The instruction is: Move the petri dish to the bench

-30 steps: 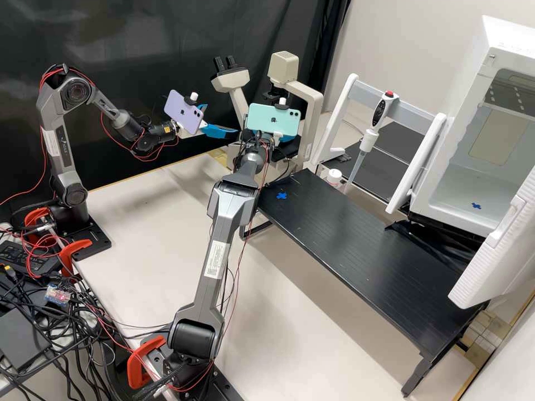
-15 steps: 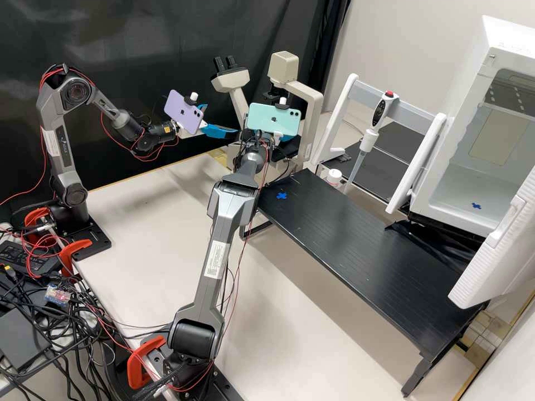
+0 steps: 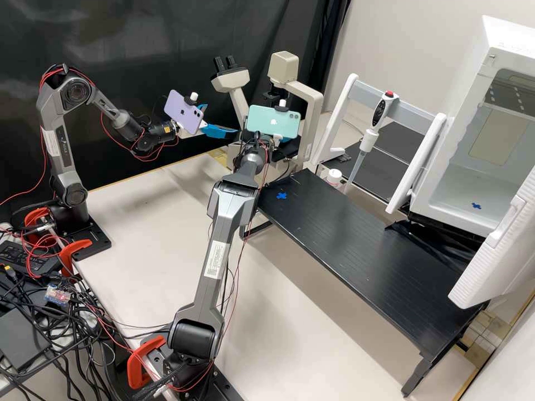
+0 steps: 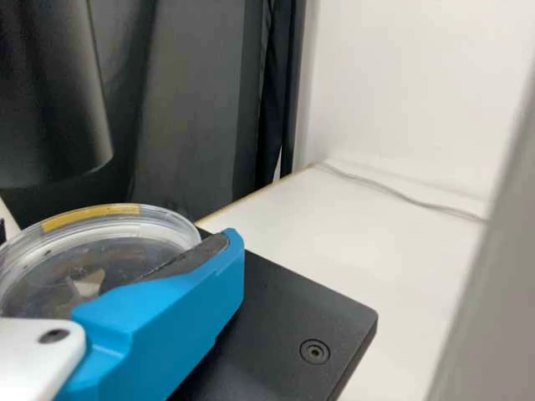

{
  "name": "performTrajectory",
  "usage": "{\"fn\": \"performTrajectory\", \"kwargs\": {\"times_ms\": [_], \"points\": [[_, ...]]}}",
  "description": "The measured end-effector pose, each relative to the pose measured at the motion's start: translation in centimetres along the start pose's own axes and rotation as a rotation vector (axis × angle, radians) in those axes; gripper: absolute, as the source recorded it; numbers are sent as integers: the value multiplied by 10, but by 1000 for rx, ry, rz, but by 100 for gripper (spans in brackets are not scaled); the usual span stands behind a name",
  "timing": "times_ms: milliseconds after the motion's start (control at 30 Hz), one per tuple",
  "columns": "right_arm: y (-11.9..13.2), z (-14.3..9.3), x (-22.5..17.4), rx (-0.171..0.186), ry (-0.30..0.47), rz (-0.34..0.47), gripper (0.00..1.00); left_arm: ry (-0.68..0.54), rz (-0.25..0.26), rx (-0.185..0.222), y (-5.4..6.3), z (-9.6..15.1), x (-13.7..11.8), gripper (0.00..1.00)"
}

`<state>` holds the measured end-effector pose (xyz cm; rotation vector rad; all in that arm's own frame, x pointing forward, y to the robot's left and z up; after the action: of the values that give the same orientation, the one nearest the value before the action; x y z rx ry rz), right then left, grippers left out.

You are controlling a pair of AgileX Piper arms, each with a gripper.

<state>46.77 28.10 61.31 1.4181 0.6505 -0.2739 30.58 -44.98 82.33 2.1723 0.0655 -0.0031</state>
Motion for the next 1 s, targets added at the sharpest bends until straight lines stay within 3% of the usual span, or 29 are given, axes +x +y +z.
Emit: {"fn": "performTrajectory", "kwargs": {"times_ms": [233, 600, 1000], "points": [[3, 4, -13, 13, -6, -3, 0, 0, 0, 0, 0, 0, 0, 100], [11, 5, -32, -17, 0, -5, 0, 0, 0, 0, 0, 0, 0, 100], [18, 9, -49, -13, -8, -5, 0, 0, 0, 0, 0, 0, 0, 100]]}}
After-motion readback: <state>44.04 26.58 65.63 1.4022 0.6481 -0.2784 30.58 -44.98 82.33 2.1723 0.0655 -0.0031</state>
